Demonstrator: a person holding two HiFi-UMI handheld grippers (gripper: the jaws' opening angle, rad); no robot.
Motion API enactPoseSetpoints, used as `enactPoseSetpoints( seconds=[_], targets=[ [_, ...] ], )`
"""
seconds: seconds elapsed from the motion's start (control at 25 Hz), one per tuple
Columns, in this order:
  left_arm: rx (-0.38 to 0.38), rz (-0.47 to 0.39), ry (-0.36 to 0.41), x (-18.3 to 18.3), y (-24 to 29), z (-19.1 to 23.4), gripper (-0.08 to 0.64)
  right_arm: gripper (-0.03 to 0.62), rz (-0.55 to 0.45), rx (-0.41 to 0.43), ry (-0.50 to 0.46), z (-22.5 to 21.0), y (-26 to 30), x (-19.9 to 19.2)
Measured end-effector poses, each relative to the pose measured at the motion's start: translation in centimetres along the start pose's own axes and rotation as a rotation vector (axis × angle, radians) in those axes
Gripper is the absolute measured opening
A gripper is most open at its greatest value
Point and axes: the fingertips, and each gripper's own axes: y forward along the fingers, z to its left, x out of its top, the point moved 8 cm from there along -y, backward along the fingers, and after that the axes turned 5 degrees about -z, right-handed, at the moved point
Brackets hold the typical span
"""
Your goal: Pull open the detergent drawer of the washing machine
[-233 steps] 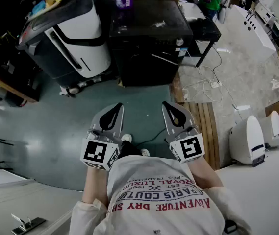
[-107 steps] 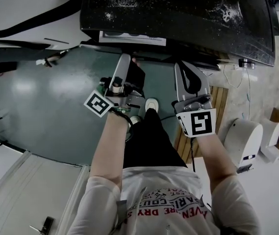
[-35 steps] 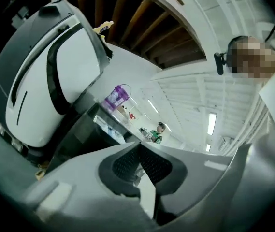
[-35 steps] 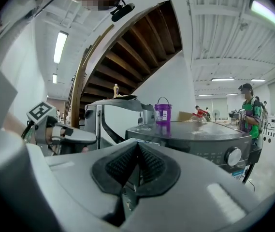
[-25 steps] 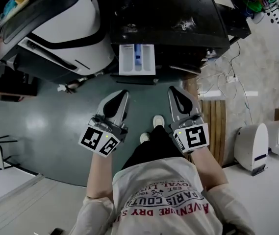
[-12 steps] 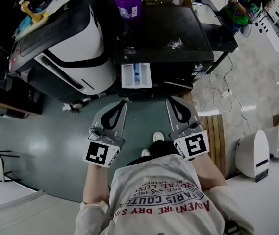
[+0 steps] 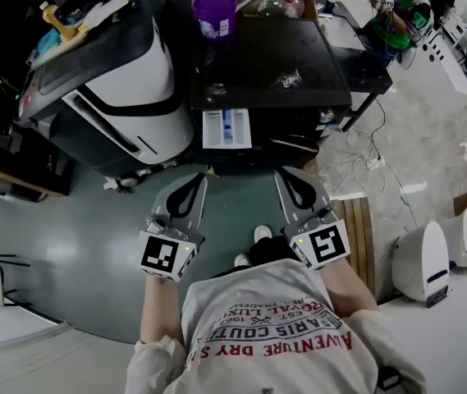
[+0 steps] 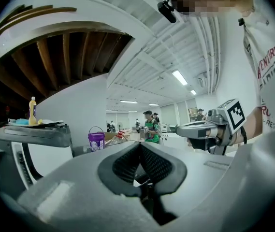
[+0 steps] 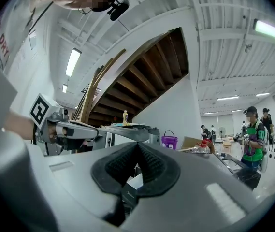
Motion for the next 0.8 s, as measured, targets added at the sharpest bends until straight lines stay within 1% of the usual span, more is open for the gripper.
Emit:
enactPoseSetpoints(
  seconds=[0.16, 0.32, 0.52, 0.64, 0.8],
  targets=[
    [0.007, -0.007, -0.004, 0.39, -0.16, 0.13, 0.001, -0.002, 0.014, 0.008, -0.012, -0.07, 0.05, -0.22],
    [0.008, -0.002, -0.019, 0.31, -0.12, 0.0, 0.0, -0.001, 0.034, 0.01, 0.005, -0.18, -0.12, -0.47],
    [0.021, 0.007, -0.044, -0.07, -0.02, 0.01, 0.002, -0.001, 0.051, 0.019, -0.03, -0.09, -0.22, -0.59],
    [0.019, 0.007, -0.049, -0.04, -0.26, -0.1, 0.002, -0.001, 0.052, 0.014, -0.036, 0.06, -0.36, -0.6],
    [0.006, -0.014, -0.05, 0.24, -0.72, -0.29, 0.002, -0.001, 0.057, 0.006, -0.025, 0.44, -0.43, -0.9]
  ],
)
